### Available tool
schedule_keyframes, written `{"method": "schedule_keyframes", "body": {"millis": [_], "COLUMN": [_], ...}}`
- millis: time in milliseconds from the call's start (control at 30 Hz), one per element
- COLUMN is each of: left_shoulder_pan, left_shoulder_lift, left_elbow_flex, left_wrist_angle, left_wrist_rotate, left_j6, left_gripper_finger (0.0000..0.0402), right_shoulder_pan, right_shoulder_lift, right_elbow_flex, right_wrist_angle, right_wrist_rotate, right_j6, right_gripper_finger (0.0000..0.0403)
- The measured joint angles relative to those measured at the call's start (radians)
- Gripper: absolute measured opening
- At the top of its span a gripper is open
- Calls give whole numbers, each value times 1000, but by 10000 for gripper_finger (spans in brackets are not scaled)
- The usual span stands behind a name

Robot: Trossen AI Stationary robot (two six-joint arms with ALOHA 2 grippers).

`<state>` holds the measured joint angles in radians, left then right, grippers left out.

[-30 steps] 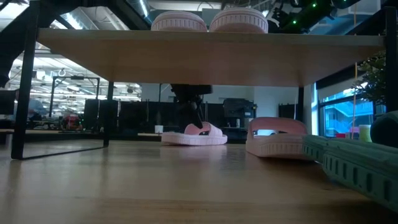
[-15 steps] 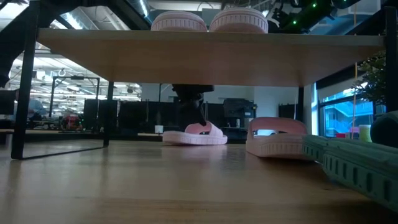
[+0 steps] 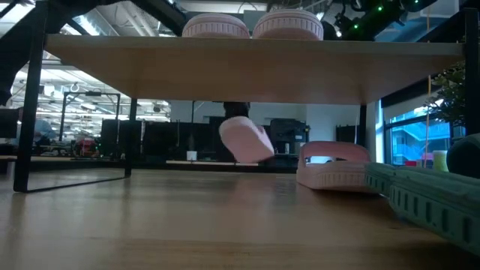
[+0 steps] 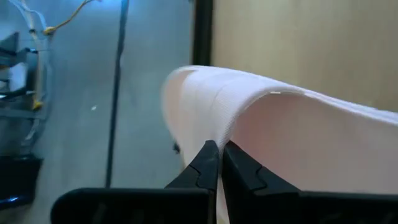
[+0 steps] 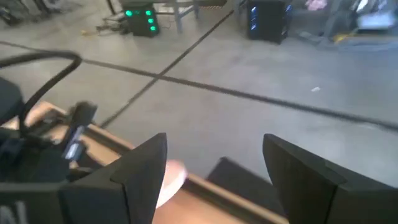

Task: Pick and place slides into the shelf
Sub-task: Put the pink slipper under the shelf

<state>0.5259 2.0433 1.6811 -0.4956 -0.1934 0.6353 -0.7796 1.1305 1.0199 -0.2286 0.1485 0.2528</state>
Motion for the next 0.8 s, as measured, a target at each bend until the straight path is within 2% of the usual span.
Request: {"method": "schedule_keyframes", "body": {"millis": [267, 533, 733, 800], "left_shoulder_pan": [6, 13, -6, -19], "left_shoulder_lift": [-41, -204, -307, -319], "left_elbow_flex": [141, 155, 157, 157], "left_wrist_angle": [-162, -163, -96, -76], "left_wrist_rotate": [-156, -216, -181, -145], "left_j6": [129, 116, 84, 85], "left_gripper_finger": [1, 1, 0, 0], "right_shoulder_pan": [-55, -78, -77, -72], "right_shoulder_lift": [0, -5, -12, -16], "right_elbow_flex": [0, 1, 2, 2], "right_wrist_angle": [18, 163, 224, 222], "right_wrist_rotate": [-241, -247, -248, -268], "right_j6": [157, 132, 140, 198], "right_gripper_finger": [265, 265, 265, 265]}}
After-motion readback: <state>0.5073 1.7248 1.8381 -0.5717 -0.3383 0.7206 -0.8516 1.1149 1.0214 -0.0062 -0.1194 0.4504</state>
